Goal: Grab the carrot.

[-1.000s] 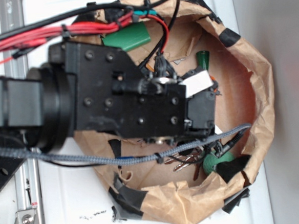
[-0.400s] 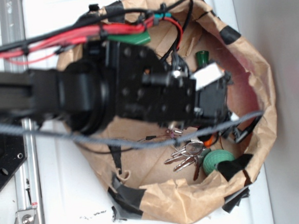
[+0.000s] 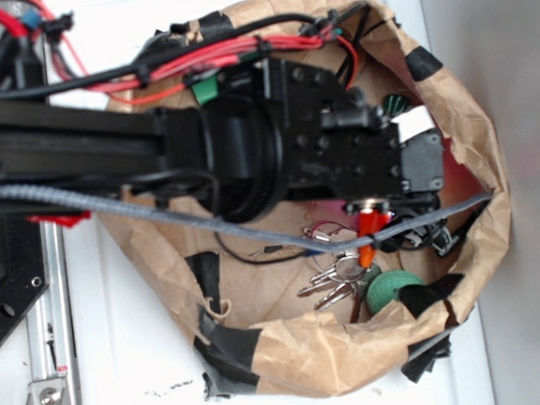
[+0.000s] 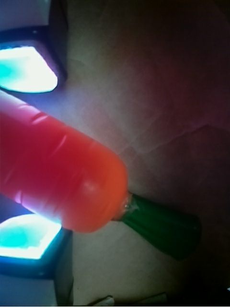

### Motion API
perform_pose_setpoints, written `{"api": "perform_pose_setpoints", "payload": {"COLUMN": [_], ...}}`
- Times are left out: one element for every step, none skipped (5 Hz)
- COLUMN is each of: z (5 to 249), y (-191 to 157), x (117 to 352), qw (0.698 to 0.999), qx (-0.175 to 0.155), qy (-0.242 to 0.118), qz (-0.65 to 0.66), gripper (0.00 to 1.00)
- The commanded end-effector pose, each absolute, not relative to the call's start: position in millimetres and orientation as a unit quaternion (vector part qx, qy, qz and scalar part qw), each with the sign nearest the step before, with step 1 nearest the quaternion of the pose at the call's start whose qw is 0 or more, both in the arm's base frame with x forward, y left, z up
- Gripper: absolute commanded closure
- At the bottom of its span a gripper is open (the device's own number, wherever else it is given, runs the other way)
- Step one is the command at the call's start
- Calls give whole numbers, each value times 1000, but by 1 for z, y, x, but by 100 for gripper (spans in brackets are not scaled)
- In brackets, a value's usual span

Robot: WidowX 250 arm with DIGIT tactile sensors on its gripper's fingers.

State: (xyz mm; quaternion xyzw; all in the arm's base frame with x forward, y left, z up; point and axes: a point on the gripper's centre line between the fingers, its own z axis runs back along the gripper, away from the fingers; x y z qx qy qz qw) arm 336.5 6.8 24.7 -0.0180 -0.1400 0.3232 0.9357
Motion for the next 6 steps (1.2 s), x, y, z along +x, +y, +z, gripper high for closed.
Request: {"api": "perform_pose_setpoints", "payload": {"z": [28, 55, 104, 151, 191, 190], "y": [-3, 7, 25, 35, 33, 21], "x": [325, 319, 307, 289, 278, 278], "qw": [965, 979, 983, 979, 977, 978], "qx": [16, 24, -4, -46, -98, -86], "qy": [-14, -36, -106, -160, -169, -167], "qz": [262, 201, 151, 117, 92, 95], "gripper": [100, 100, 100, 100, 100, 100]}}
